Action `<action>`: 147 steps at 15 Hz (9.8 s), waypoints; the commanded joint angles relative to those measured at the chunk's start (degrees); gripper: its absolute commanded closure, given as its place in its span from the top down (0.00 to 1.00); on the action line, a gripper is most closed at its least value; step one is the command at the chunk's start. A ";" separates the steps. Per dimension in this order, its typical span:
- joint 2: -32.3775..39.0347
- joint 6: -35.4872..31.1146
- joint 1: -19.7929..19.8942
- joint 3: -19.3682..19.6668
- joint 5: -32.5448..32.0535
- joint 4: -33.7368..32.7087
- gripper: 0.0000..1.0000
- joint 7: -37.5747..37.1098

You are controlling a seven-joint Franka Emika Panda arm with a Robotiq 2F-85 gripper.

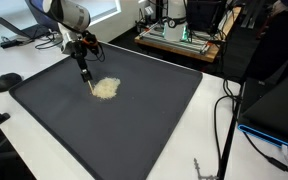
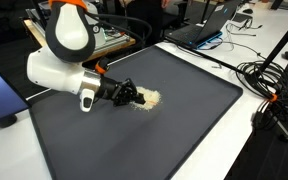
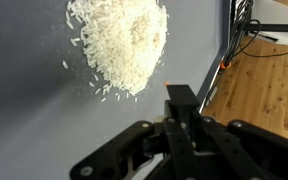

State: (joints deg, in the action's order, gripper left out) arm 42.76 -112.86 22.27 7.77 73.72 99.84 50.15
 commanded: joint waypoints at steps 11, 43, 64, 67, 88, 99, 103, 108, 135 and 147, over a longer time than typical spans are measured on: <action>-23.20 -7.76 -3.94 3.31 7.64 29.09 0.03 19.85; -42.70 -70.23 -26.66 1.23 -56.84 52.11 0.03 -17.03; -34.53 -83.52 -51.95 10.73 -12.88 46.27 0.03 19.42; -33.56 -79.65 -53.86 14.47 -7.60 43.15 0.03 25.03; -22.24 -28.74 -91.31 68.12 -56.22 18.63 0.03 -15.41; -29.98 -9.56 -50.37 28.01 -65.83 13.12 0.03 -18.30; -28.95 -18.73 -32.19 10.02 -63.83 15.29 0.03 -19.50; -26.07 -26.49 -21.37 -0.88 -65.04 16.01 0.03 -20.23; -13.48 -33.03 -16.14 -5.64 -72.57 10.86 0.03 -30.33; -12.69 -33.21 -16.67 -5.32 -74.93 11.05 0.03 -31.69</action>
State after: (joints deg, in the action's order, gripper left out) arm 27.53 -145.57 5.19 2.91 1.02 111.82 20.53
